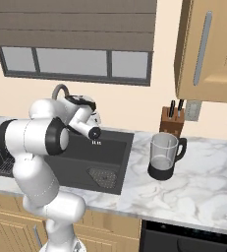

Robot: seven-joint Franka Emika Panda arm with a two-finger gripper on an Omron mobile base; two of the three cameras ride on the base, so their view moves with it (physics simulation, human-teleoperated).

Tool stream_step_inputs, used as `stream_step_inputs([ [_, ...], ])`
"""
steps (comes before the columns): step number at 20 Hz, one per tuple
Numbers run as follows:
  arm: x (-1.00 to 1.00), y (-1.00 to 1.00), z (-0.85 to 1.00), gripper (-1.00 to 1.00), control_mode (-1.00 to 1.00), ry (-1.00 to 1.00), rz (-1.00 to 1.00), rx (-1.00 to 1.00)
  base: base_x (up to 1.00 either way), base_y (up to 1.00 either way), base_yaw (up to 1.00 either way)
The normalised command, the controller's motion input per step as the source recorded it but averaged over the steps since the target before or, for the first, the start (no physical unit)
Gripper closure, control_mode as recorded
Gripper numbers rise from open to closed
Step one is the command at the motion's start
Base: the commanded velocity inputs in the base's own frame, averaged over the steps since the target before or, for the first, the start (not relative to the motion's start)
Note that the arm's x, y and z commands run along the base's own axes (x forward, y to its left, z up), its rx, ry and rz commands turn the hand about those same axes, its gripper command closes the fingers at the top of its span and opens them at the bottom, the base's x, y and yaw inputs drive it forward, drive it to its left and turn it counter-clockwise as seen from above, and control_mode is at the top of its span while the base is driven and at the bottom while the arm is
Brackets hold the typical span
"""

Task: Turn on the sink faucet and place the jug under the water for a few seconds to fill it up.

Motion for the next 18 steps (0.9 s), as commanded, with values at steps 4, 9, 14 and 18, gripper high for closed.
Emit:
stream_step_inputs([
  [4,0.34,0.14,-0.15,-1.0,-1.0,0.0,0.0,0.0,0.0,0.0,0.0],
  [9,0.36,0.09,-0.17,-1.0,-1.0,0.0,0.0,0.0,0.0,0.0,0.0],
  [14,0.34,0.05,-0.26,-1.0,-1.0,0.0,0.0,0.0,0.0,0.0,0.0],
  [18,0.32,0.05,-0.28,-1.0,-1.0,0.0,0.0,0.0,0.0,0.0,0.0],
])
